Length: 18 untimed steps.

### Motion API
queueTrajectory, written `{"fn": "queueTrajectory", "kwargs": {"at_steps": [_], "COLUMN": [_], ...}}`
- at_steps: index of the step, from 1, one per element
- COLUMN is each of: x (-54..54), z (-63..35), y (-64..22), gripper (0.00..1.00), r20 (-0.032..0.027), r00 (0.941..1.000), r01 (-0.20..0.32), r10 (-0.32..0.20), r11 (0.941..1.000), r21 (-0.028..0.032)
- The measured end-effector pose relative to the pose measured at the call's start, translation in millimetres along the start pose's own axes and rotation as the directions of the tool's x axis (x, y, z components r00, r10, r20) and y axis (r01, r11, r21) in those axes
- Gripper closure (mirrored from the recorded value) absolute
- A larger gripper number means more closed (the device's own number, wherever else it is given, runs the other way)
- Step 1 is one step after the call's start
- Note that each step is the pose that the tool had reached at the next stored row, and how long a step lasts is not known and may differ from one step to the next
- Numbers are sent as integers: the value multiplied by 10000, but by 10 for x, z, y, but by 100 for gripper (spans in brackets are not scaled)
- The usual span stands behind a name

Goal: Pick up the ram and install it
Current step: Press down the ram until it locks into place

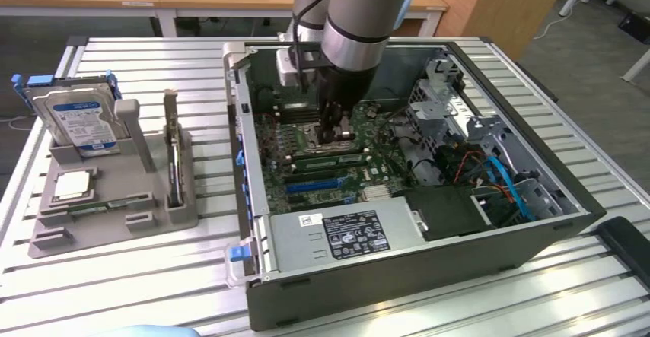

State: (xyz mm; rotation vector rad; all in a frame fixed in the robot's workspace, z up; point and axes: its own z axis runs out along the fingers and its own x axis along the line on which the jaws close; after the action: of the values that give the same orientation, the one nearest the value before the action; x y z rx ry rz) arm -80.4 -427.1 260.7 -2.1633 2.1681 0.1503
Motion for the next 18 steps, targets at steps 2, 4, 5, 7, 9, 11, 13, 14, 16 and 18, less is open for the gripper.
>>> {"fn": "queueTrajectory", "kwargs": {"at_steps": [2, 4, 5, 7, 9, 11, 13, 14, 16, 18], "x": [-5, -11, -12, -16, -19, -22, -24, -25, -25, -25], "z": [-51, -98, -113, -141, -167, -192, -205, -208, -213, -215], "y": [-9, -17, -22, -30, -37, -42, -45, -47, -50, -53], "gripper": [90, 90, 90, 90, 90, 90, 90, 90, 90, 90], "r20": [12, 13, 12, 13, 12, 8, -10, -34, -102, -190], "r00": [10000, 10000, 10000, 10000, 10000, 10000, 10000, 10000, 9999, 9998], "r01": [0, 0, 0, -1, -2, -3, -6, -7, -8, -8], "r10": [0, 0, 0, 1, 2, 3, 6, 7, 8, 7], "r11": [10000, 10000, 10000, 10000, 10000, 10000, 10000, 10000, 10000, 10000], "r21": [-3, -7, -9, -13, -21, -31, -37, -41, -49, -54]}}
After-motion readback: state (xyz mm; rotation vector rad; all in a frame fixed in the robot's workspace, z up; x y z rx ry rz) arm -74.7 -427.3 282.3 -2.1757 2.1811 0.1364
